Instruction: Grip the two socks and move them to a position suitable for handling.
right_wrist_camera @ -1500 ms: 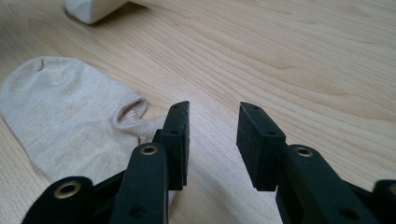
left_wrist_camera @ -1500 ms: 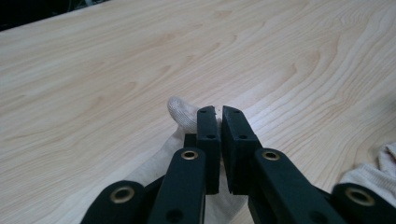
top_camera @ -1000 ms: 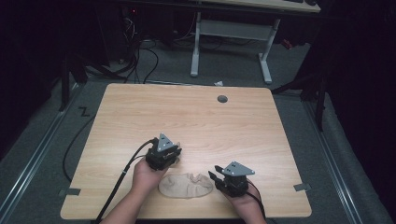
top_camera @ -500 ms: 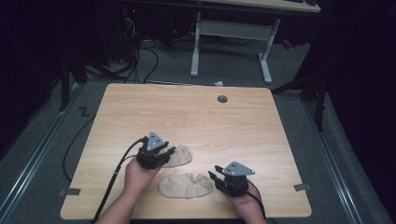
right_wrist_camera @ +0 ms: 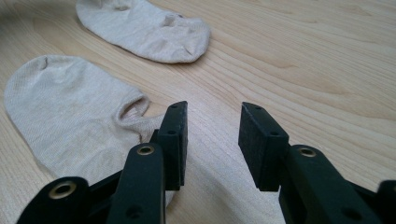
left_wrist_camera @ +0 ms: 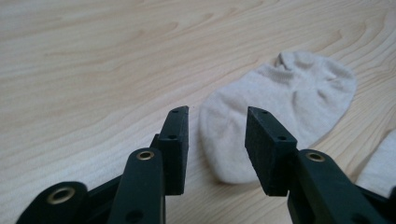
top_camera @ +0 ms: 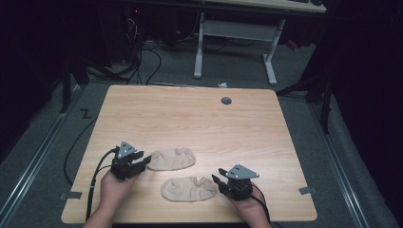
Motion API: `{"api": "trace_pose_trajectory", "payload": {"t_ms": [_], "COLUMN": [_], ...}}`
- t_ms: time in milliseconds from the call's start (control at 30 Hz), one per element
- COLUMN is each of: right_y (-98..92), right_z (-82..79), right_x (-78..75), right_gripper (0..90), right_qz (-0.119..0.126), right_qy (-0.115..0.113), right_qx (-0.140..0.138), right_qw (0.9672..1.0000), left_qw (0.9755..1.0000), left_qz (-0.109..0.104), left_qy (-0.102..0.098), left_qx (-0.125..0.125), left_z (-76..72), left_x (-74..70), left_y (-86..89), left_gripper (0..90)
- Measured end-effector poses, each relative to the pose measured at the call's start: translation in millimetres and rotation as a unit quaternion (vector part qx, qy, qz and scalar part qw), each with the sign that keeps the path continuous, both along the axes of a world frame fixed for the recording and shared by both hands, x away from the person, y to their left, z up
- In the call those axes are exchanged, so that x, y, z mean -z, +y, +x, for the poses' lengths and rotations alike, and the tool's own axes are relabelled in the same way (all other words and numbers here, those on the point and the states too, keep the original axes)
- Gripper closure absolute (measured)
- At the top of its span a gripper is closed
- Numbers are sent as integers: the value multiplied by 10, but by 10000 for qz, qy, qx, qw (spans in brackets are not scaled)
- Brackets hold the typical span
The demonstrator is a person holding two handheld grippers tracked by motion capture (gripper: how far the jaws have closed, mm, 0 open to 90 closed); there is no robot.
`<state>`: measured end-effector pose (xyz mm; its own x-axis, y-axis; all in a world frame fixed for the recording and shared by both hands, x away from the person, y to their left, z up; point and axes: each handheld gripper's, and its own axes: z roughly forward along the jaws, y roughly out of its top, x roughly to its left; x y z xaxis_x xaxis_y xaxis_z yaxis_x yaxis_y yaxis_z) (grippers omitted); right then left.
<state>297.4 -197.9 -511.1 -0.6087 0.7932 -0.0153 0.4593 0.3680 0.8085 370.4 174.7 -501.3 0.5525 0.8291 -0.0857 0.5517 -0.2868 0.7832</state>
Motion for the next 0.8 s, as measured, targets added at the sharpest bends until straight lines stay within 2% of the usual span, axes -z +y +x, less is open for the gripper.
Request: {"api": "trace_pose_trajectory", "payload": {"t_ms": [67, 233, 500, 733, 800], "right_y": [-4, -12, 57, 170, 231], "right_z": [7, 14, 66, 232, 353], "right_x": [9, 17, -12, -123, -163], "right_gripper": [622, 621, 612, 607, 608], "right_qz": [-12, -19, -92, -111, -80], "right_qy": [15, 24, -33, -189, -152], "right_qx": [0, -27, -95, -43, -27], "right_qw": [10000, 10000, 9999, 9998, 9998], "left_qw": [10000, 10000, 10000, 9999, 9999], "left_qz": [-35, 46, 36, 54, 71], "left_qy": [-7, 22, 39, 20, -12], "left_qx": [-14, 14, 39, 122, 145], "left_z": [8, 24, 30, 36, 30], "left_x": [1, 32, 50, 59, 61], "left_y": [3, -7, -13, -10, -19], "left_gripper": [597, 596, 590, 560, 560]}}
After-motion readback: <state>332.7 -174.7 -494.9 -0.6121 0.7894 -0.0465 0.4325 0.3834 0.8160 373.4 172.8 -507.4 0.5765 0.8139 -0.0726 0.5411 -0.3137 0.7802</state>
